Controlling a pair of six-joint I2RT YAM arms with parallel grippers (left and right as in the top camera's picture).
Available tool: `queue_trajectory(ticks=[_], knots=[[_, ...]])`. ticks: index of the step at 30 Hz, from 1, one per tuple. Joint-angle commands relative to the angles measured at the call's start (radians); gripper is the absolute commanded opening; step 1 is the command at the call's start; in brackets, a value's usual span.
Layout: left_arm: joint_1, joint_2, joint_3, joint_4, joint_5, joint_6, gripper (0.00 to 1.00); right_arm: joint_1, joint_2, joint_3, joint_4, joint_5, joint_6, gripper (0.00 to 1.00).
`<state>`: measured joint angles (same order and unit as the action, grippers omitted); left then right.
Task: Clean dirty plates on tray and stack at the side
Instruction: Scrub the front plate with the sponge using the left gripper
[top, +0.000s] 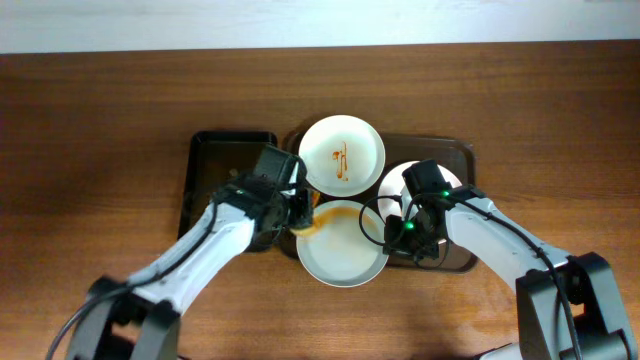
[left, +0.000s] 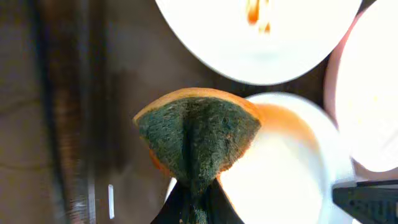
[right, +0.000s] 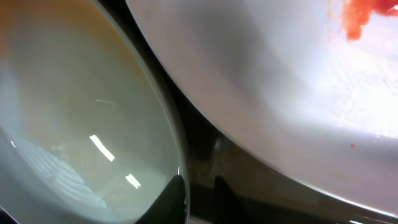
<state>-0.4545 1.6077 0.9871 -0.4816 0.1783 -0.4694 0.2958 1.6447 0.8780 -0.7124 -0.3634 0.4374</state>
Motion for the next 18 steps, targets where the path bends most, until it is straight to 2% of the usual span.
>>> queue_trajectory(ticks=[1, 3, 4, 5, 9, 11, 12, 14, 16, 18], knots=[[0.006, -0.077, -0.002, -0.002, -0.076, 0.023, 0.00, 0.008, 0.006, 0.009, 0.014, 0.010, -0.003, 0.18], [0.008, -0.101, -0.002, -0.010, -0.136, 0.023, 0.00, 0.008, 0.006, 0.009, 0.023, 0.010, -0.003, 0.18], [0.017, -0.105, -0.002, -0.014, -0.154, 0.025, 0.00, 0.008, 0.006, 0.009, 0.024, 0.010, -0.003, 0.21], [0.043, -0.105, -0.002, -0.022, -0.157, 0.042, 0.00, 0.008, 0.006, 0.009, 0.023, 0.010, -0.003, 0.25], [0.107, -0.105, -0.003, -0.047, -0.130, 0.105, 0.00, 0.008, 0.006, 0.009, 0.021, 0.009, -0.002, 0.27], [0.107, -0.105, -0.003, -0.047, -0.128, 0.124, 0.00, 0.008, 0.006, 0.009, 0.022, 0.010, -0.002, 0.25], [0.106, -0.105, -0.003, -0.039, -0.014, 0.124, 0.00, 0.008, 0.006, 0.009, 0.022, 0.010, -0.002, 0.18], [0.084, -0.105, -0.003, -0.030, 0.159, 0.127, 0.00, 0.008, 0.006, 0.009, 0.023, 0.010, -0.002, 0.13], [0.038, -0.095, -0.003, -0.027, 0.166, 0.127, 0.00, 0.008, 0.006, 0.009, 0.022, 0.009, -0.002, 0.08], [-0.012, -0.066, -0.003, -0.021, 0.166, 0.127, 0.00, 0.008, 0.006, 0.009, 0.021, 0.009, -0.002, 0.08]])
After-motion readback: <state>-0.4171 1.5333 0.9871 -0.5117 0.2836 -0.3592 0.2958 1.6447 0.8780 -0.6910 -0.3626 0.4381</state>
